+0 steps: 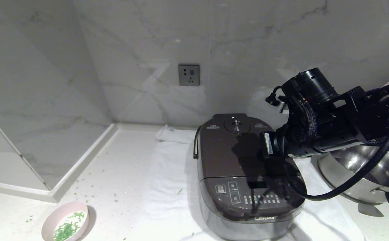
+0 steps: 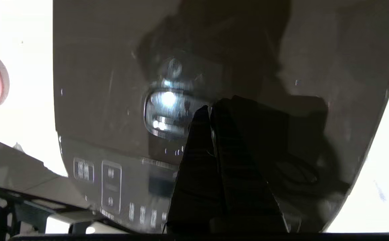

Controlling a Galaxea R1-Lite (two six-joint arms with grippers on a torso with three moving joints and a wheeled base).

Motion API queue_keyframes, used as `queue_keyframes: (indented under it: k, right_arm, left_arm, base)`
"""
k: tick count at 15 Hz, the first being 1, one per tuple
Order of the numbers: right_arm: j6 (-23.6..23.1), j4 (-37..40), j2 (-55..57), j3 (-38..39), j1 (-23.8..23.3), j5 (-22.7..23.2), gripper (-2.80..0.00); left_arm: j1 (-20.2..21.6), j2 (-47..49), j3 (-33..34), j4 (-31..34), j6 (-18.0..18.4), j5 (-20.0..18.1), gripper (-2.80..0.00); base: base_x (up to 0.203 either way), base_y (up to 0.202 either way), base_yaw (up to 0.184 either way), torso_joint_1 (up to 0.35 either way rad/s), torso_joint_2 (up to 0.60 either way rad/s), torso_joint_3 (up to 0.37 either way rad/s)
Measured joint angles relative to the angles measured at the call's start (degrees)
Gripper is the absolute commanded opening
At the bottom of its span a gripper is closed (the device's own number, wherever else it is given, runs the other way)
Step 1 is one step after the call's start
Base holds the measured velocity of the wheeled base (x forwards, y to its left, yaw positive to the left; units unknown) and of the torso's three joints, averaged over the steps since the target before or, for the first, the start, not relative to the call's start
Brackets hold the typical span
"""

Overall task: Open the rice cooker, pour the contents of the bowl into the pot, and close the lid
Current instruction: Open the rice cooker

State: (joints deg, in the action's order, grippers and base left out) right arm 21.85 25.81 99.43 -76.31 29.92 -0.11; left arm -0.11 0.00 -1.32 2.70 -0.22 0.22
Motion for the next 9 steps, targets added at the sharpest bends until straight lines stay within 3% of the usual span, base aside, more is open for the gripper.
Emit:
queue_keyframes:
  k: [9]
  right_arm:
    - [1.5, -2.9, 4.0, -0.4, 2.2, 0.3, -2.8]
  left_arm:
    - [0.0, 0.0, 0.0, 0.0, 0.0, 0.0, -2.8]
  base:
    - [0.0, 0.0, 0.0, 0.0, 0.0, 0.0]
